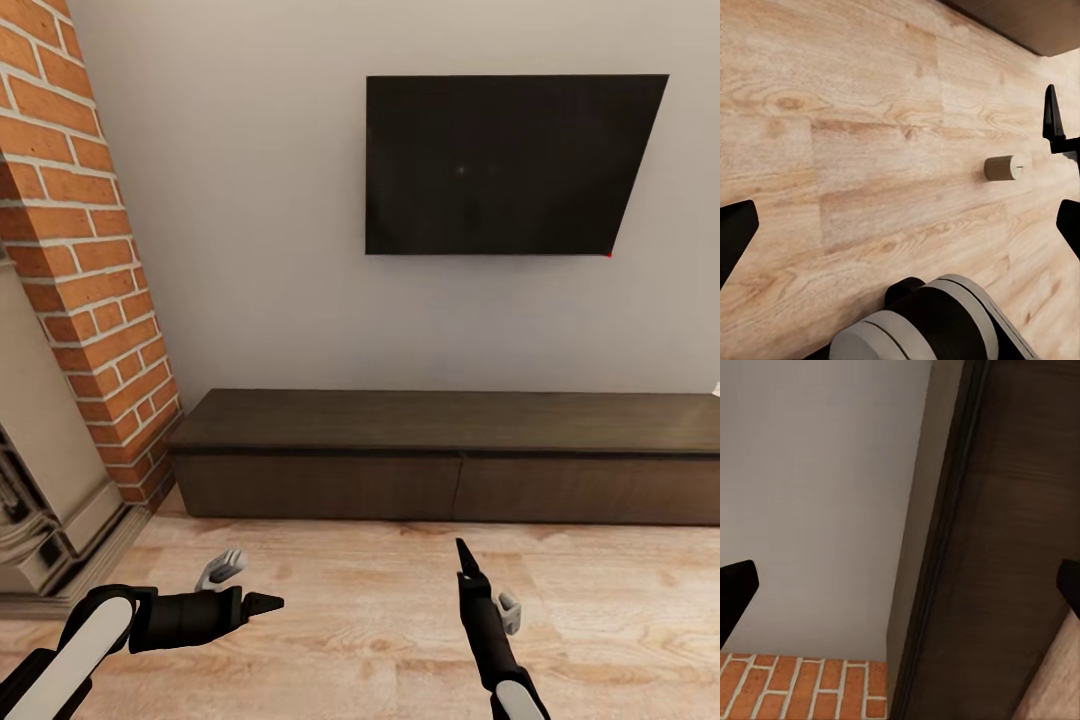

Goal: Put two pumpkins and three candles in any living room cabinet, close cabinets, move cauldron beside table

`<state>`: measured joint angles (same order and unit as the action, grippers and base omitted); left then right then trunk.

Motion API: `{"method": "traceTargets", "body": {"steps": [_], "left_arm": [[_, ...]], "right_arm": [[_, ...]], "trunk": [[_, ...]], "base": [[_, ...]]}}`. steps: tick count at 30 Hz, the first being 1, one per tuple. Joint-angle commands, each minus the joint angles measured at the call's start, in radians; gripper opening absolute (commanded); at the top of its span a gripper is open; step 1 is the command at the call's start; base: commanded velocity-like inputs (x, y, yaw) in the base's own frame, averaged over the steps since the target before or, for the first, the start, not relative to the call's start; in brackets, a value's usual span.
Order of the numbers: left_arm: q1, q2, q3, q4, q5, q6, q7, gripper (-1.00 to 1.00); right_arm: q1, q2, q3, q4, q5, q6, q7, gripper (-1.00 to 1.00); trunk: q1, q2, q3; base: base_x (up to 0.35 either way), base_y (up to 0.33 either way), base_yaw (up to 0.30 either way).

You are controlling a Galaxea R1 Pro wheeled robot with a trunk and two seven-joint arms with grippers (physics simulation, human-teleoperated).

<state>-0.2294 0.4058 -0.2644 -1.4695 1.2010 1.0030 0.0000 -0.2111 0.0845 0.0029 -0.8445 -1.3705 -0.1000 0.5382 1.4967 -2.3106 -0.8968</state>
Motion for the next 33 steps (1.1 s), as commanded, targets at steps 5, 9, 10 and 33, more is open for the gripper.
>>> {"method": "traceTargets", "body": {"steps": [5,9,10,33], "left_arm": [[-0.001,0.001,-0.001,-0.003,0.025,0.002,0.000,1.00],[-0.001,0.002,-0.001,-0.004,0.031,0.002,0.000,1.00],[-0.001,0.002,-0.002,-0.004,0.031,0.002,0.000,1.00],[-0.001,0.004,-0.005,-0.007,0.033,0.001,-0.001,1.00]], "right_arm": [[-0.001,0.000,-0.002,0.008,-0.011,-0.001,0.029,1.00],[-0.001,-0.001,-0.005,0.010,-0.056,-0.001,0.039,1.00],[-0.001,-0.001,-0.005,0.011,-0.076,-0.001,0.040,1.00],[-0.001,0.001,-0.004,0.069,-0.134,-0.003,0.049,1.00]], "trunk": [[0.000,0.000,-0.001],[0.000,0.000,-0.001],[0.000,0.000,-0.001],[0.000,0.000,-0.001]], "base": [[0.000,0.000,0.000],[0.000,0.000,0.000],[0.000,0.000,0.000],[0.117,0.046,0.000]]}}
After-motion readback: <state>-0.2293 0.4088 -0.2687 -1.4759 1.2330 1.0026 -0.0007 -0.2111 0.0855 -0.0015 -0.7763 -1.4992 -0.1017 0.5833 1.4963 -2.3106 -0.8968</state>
